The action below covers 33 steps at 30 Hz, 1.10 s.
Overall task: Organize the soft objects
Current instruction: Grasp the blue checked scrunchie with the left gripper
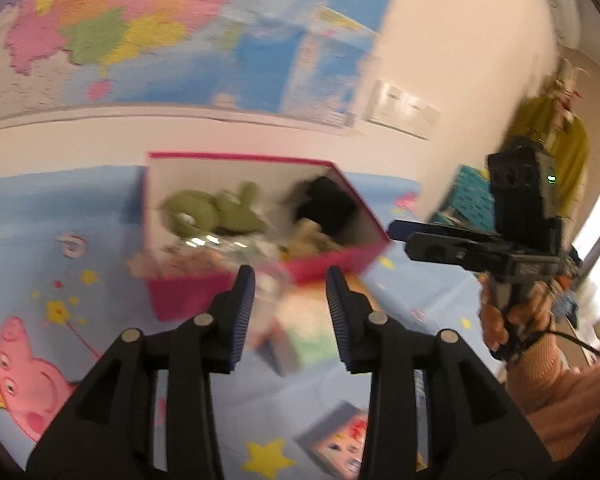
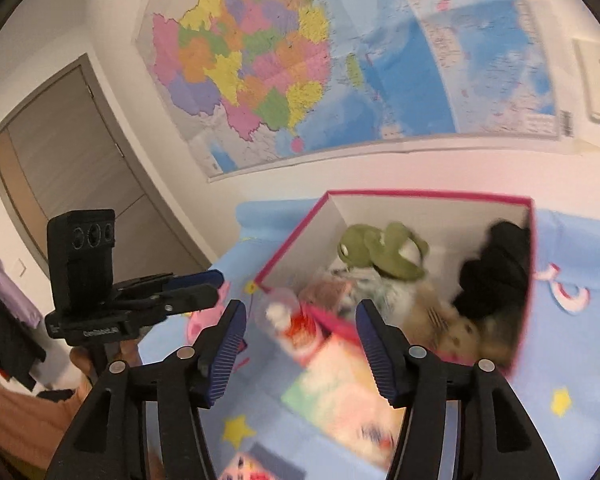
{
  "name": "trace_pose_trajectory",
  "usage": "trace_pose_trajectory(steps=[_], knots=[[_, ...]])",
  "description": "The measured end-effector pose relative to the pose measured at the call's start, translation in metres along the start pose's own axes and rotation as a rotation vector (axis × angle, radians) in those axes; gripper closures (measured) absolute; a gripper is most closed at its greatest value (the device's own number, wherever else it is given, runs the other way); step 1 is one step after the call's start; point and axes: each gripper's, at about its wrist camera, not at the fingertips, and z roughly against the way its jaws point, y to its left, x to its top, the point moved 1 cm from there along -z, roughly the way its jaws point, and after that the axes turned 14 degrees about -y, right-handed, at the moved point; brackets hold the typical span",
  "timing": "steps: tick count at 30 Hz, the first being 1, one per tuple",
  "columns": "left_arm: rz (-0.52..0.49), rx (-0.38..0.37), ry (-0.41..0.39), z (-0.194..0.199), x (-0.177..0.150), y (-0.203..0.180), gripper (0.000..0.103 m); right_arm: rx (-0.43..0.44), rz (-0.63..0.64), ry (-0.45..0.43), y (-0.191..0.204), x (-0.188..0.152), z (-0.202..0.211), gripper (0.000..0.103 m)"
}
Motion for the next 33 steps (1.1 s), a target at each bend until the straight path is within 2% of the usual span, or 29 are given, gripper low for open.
trace_pose_trajectory(steps=[3, 13, 20, 25, 28, 30, 33], knots=[[-0.017, -0.053, 0.033, 0.000, -0.016, -0.020, 0.065, -0.042, -0.017, 0.021, -0.006, -0.018, 0.021, 0.043], [-0.038, -0.190, 0.179, -0.014, -0.072, -0.067, 0.065, -0.189, -0.100, 0.173, -0.032, -0.103, 0.065, 0.043], [-0.062, -0.254, 0.292, -0.031, -0.102, -0.094, 0.065, -0.190, -0.125, 0.241, -0.036, -0.137, 0.075, 0.043], [-0.078, -0.297, 0.392, -0.049, -0.124, -0.108, 0.064, -0.193, -0.085, 0.269, -0.030, -0.151, 0.074, 0.044], [-0.082, -0.311, 0.438, -0.058, -0.132, -0.115, 0.059, -0.216, -0.050, 0.274, -0.030, -0.154, 0.071, 0.058], [-0.084, -0.313, 0.458, -0.062, -0.137, -0.119, 0.059, -0.209, -0.050, 0.275, -0.030, -0.154, 0.071, 0.074], [-0.078, -0.326, 0.475, -0.068, -0.139, -0.124, 0.059, -0.196, -0.048, 0.262, -0.029, -0.152, 0.074, 0.083]])
